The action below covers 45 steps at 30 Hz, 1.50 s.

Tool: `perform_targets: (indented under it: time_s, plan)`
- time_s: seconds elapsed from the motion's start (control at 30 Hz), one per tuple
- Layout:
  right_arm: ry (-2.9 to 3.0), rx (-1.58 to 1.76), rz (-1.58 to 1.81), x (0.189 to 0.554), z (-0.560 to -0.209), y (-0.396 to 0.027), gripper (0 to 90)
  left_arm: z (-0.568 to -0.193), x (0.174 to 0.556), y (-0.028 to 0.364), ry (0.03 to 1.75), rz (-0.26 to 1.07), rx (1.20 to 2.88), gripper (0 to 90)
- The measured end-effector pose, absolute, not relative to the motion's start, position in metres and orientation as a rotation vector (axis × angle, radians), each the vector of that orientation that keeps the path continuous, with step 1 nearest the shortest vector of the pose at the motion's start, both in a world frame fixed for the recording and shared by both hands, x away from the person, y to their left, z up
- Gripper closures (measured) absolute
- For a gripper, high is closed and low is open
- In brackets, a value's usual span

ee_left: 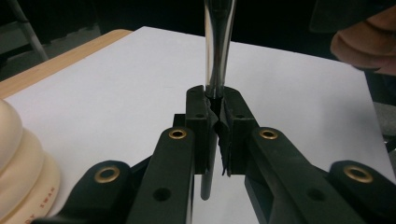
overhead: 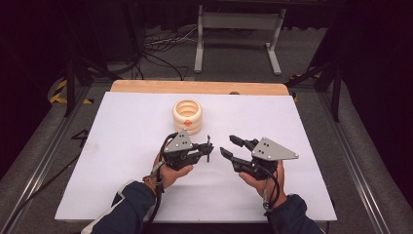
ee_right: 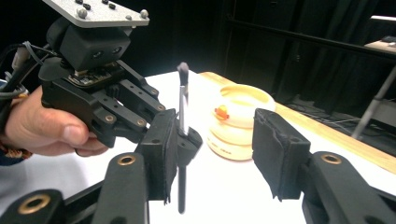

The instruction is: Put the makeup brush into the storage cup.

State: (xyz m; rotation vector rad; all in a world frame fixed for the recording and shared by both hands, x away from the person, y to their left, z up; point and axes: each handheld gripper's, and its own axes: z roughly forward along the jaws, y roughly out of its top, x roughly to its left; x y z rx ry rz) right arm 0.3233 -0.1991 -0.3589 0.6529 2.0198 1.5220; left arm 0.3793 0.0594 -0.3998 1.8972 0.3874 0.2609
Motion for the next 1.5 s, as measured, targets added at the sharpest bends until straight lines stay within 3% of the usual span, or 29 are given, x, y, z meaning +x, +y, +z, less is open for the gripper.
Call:
perform_targets:
  time_s: [1.17, 1.5]
  plan:
    - [2.075, 0.731, 1.173, 0.311, -0.409, -0.269, 5.1, -0.371, 0.386, 0.09, 0.393, 0.364, 1.835, 83.4]
    - [2.049, 0.765, 1.18, 0.301, -0.42, -0.287, 1.6, -0.339, 0.398, 0.11, 0.413, 0.452, 1.794, 83.4]
